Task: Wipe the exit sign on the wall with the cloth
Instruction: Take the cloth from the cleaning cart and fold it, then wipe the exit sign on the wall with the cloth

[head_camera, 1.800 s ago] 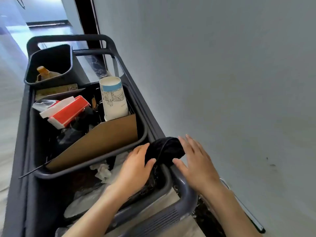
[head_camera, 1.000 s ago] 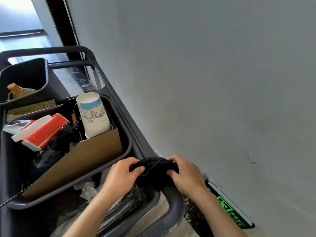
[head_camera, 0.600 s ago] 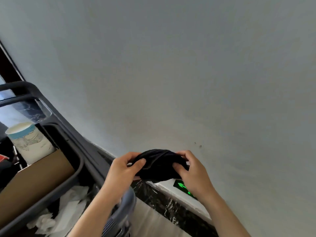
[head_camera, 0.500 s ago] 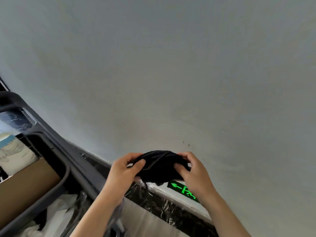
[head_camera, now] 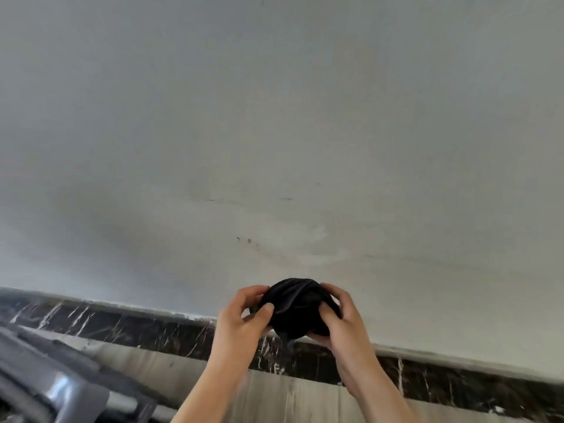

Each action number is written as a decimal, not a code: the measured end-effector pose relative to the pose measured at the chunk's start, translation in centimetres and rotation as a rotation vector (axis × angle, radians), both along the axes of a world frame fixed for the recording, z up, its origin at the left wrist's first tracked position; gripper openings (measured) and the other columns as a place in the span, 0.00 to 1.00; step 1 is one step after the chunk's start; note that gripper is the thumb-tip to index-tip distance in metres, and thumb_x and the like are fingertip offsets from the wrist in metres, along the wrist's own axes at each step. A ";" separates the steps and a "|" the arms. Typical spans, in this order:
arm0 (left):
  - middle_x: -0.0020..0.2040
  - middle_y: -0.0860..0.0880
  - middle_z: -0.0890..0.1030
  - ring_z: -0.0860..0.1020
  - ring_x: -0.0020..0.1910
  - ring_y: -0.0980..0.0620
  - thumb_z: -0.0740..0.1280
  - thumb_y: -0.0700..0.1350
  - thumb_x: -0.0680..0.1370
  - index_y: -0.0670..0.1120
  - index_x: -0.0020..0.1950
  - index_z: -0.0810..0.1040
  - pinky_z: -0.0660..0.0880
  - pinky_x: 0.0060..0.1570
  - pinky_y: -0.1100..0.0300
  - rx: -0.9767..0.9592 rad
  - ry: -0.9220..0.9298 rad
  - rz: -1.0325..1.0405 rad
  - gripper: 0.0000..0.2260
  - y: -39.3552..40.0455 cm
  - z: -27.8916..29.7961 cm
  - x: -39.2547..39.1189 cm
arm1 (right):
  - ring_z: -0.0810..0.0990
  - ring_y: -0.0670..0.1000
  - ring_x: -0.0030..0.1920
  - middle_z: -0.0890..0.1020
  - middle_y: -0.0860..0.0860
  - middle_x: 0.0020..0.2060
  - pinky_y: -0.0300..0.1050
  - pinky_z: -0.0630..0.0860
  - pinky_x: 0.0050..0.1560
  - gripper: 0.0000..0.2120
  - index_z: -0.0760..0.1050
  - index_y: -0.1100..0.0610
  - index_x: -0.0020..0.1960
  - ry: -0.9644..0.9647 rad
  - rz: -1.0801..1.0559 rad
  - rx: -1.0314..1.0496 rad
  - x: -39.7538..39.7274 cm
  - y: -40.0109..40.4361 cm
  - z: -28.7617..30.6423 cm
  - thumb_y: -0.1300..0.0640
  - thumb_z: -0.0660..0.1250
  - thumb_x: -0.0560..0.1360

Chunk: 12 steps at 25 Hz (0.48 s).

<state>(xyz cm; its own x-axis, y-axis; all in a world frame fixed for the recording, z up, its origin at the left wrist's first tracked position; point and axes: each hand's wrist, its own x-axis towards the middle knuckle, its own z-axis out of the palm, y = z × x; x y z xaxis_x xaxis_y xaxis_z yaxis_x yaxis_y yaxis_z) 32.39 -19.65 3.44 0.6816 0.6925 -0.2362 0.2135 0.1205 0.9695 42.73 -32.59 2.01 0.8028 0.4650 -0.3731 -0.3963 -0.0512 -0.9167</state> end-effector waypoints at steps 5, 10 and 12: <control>0.46 0.47 0.83 0.84 0.42 0.52 0.68 0.32 0.79 0.48 0.51 0.80 0.83 0.47 0.53 -0.029 0.042 -0.012 0.11 -1.0 -4.0 2.5 | 0.82 0.48 0.52 0.81 0.48 0.54 0.46 0.82 0.41 0.10 0.78 0.46 0.55 0.064 -0.031 0.016 0.7 -0.2 -2.7 0.58 0.62 0.79; 0.45 0.48 0.86 0.84 0.49 0.47 0.65 0.33 0.80 0.47 0.50 0.84 0.80 0.48 0.54 -0.118 0.060 -0.067 0.11 -0.1 -9.7 4.5 | 0.83 0.51 0.53 0.85 0.49 0.51 0.57 0.82 0.50 0.11 0.79 0.47 0.55 0.159 -0.120 0.031 1.8 1.0 -7.6 0.59 0.63 0.78; 0.47 0.48 0.86 0.83 0.51 0.46 0.63 0.32 0.81 0.46 0.51 0.85 0.79 0.53 0.51 -0.167 0.073 -0.080 0.13 0.3 -13.0 5.1 | 0.83 0.51 0.54 0.85 0.50 0.52 0.55 0.81 0.53 0.11 0.79 0.48 0.56 0.198 -0.126 0.051 2.4 1.7 -10.7 0.58 0.63 0.78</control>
